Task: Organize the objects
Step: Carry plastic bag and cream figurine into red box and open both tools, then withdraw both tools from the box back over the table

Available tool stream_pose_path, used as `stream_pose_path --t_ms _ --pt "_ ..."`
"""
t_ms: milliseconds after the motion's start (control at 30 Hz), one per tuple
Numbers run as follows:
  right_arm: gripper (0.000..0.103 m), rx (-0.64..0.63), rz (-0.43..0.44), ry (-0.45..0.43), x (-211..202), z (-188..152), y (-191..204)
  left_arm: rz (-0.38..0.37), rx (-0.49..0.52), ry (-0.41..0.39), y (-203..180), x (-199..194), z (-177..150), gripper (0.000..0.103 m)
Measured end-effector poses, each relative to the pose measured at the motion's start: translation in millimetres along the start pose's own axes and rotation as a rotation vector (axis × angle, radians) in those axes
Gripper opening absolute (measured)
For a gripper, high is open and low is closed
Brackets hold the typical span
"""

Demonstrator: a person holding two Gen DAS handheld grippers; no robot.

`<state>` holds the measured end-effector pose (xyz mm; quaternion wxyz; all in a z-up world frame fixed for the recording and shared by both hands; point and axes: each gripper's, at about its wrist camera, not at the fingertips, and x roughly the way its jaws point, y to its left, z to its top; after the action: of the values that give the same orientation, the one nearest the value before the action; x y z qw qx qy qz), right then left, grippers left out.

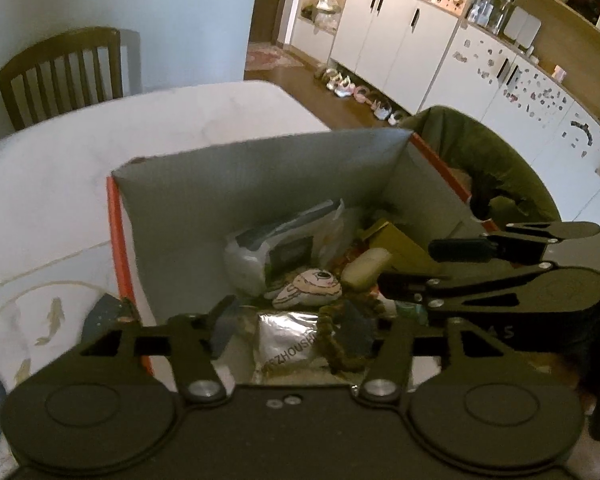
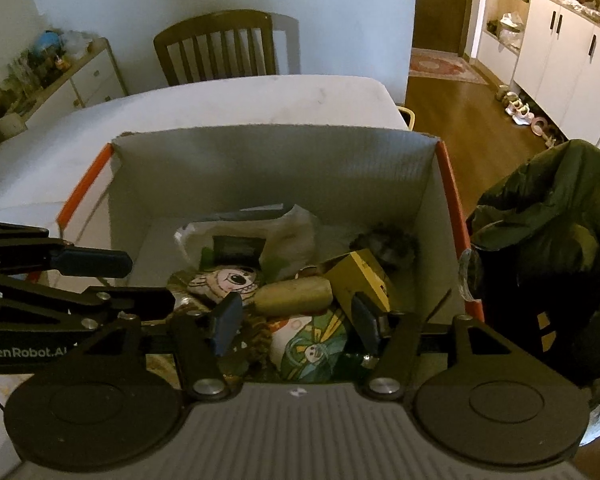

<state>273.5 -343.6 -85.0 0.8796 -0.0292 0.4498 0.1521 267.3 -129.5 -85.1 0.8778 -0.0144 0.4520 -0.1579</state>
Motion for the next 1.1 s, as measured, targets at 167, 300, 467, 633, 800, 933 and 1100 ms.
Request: stream_pose_path --t_ms 167,300,467,633,800,933,1100 --pt "0.059 0.019 0.010 -0.036 -22 -5 1 -0.008 0.017 -0.045 -2 -22 -2 0.065" --pt "0.061 0.020 0.020 -0.069 -43 -9 6 -0.017 0.023 -0.086 -2 -43 -6 0.070" --pt "0.064 0.035 0.027 -0.125 -71 -13 16 -0.034 0.042 -0.134 -1 -70 -11 0.076" --pt "0.065 0.052 0.026 -0.182 -97 -20 30 -0.047 0.062 -0.174 3 -96 -16 0.080" --pt "0.068 0.058 0.003 -0.259 -120 -31 47 -0.046 0.082 -0.210 8 -121 -25 0.081" --pt "0.072 0.070 0.009 -0.302 -136 -39 60 -0.051 0.096 -0.230 14 -137 -33 0.085" --pt "0.078 0.078 0.002 -0.351 -154 -51 77 -0.068 0.101 -0.254 22 -154 -42 0.090"
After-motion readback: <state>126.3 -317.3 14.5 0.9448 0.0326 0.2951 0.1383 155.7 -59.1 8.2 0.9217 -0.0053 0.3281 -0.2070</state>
